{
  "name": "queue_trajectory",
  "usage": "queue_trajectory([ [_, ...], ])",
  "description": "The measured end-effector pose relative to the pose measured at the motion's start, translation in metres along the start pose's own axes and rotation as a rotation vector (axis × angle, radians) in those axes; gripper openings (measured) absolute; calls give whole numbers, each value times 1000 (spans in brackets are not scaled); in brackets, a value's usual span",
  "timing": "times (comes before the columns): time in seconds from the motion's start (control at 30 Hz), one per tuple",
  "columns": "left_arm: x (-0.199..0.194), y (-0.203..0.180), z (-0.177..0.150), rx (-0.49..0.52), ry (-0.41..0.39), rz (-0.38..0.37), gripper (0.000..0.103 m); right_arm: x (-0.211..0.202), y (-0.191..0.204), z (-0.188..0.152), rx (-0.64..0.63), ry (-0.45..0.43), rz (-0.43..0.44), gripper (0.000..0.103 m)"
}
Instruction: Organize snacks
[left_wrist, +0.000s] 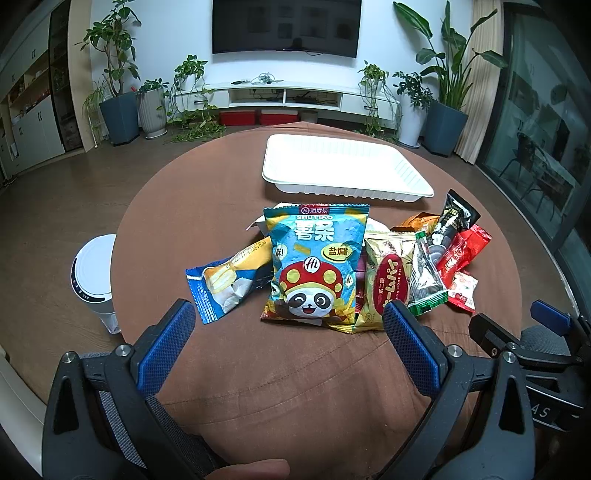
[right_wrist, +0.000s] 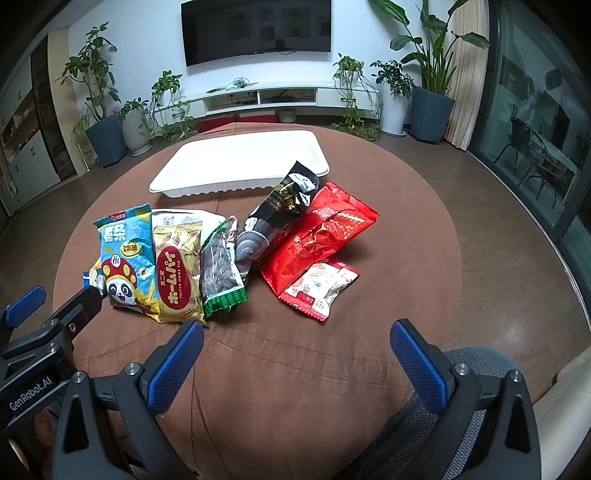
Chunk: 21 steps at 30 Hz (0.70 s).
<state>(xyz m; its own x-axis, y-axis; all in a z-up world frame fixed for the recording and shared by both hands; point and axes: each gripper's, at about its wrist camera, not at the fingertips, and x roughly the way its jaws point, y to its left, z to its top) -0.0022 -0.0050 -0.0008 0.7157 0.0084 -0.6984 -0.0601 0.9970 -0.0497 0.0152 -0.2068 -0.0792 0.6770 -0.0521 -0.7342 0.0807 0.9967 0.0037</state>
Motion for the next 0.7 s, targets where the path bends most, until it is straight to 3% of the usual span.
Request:
queue_trajectory([
  [0.7, 0, -1, 0, 0, 2, 0, 103, 0, 1, 0, -2, 2, 0, 103],
])
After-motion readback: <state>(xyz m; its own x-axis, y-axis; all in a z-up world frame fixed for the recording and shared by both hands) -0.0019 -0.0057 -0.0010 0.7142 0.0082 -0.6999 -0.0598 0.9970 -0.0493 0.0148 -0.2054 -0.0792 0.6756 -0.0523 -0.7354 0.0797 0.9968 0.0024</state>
